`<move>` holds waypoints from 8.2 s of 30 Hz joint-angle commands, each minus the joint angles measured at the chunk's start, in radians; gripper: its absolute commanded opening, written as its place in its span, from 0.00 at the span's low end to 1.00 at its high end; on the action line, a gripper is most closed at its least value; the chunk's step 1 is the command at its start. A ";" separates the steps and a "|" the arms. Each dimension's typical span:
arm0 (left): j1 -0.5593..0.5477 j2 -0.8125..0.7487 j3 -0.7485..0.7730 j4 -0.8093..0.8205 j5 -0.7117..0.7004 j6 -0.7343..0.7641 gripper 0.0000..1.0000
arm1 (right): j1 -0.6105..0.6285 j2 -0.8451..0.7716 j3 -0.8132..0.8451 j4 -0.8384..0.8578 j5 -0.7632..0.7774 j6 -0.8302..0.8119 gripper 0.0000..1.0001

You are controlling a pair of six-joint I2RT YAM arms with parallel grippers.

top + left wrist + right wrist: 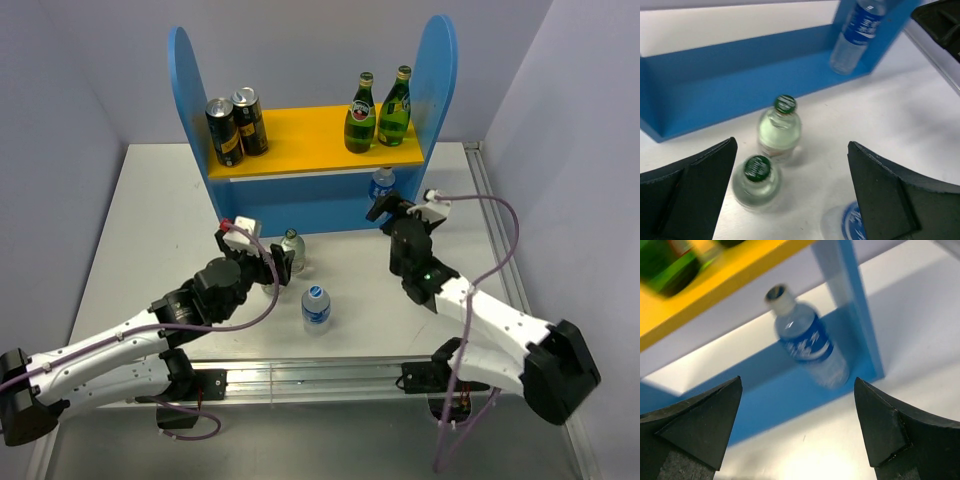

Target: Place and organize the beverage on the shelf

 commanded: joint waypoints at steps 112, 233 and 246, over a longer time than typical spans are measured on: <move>0.162 1.407 0.976 0.715 0.078 0.166 0.59 | 0.236 -0.477 -0.218 -0.324 0.161 0.130 1.00; 0.175 0.763 0.095 0.475 -0.251 -0.147 0.00 | 0.269 -0.281 -0.214 -0.087 -0.144 -0.043 1.00; 0.265 0.686 0.123 0.508 -0.220 -0.087 0.00 | 0.268 -0.262 -0.209 -0.088 -0.141 -0.043 1.00</move>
